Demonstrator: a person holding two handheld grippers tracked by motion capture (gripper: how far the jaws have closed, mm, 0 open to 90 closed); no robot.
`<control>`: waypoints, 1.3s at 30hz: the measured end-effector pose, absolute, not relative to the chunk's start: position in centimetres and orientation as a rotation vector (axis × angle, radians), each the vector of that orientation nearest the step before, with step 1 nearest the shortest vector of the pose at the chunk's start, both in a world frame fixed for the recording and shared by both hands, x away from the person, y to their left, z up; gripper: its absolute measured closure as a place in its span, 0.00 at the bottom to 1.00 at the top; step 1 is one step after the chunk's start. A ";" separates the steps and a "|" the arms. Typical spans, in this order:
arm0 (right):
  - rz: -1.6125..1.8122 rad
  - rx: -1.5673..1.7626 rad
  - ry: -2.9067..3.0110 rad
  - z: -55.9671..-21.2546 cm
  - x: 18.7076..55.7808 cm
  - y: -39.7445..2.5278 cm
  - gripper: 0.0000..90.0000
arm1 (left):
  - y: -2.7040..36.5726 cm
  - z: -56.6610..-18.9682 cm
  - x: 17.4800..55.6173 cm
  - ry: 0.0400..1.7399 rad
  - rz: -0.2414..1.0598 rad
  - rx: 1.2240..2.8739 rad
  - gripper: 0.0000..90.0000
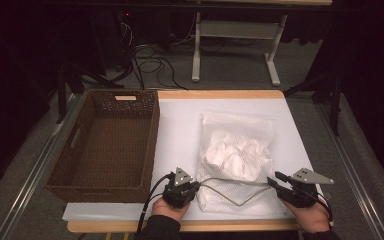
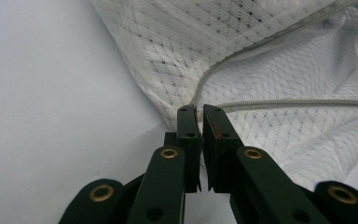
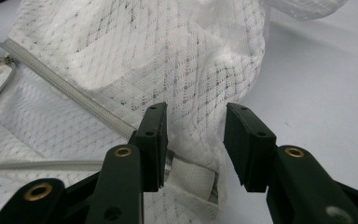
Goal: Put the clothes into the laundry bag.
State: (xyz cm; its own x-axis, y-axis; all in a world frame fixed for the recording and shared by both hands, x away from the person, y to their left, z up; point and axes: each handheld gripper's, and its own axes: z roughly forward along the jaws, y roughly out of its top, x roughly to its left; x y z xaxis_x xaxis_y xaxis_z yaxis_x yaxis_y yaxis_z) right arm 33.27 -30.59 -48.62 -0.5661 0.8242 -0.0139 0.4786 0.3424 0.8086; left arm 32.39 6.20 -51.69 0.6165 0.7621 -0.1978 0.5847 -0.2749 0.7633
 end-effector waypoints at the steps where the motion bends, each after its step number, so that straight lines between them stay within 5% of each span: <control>1: 1.104 1.142 2.188 -48.6 33.3 -30.6 0.68 | 6.0 -51.8 32.4 1.059 0.250 1.979 0.94; 12: 1.120 1.108 2.183 -48.4 33.1 -30.1 0.68 | 3.2 -52.1 32.7 0.973 0.202 2.013 0.82; 18: 1.190 1.058 2.160 -47.5 32.4 -29.4 0.70 | 5.3 -50.3 32.3 0.971 0.330 1.939 0.83; 27: 1.234 0.919 2.208 -46.9 31.0 -26.1 0.71 | 5.4 -52.3 32.2 1.106 0.356 2.031 0.58; 35: 1.247 0.909 2.221 -47.0 30.7 -25.6 0.71 | 5.1 -52.4 31.7 1.099 0.387 2.031 0.94; 39: 1.252 0.901 2.226 -47.0 30.7 -25.3 0.71 | 5.3 -52.4 31.9 1.106 0.352 2.020 0.98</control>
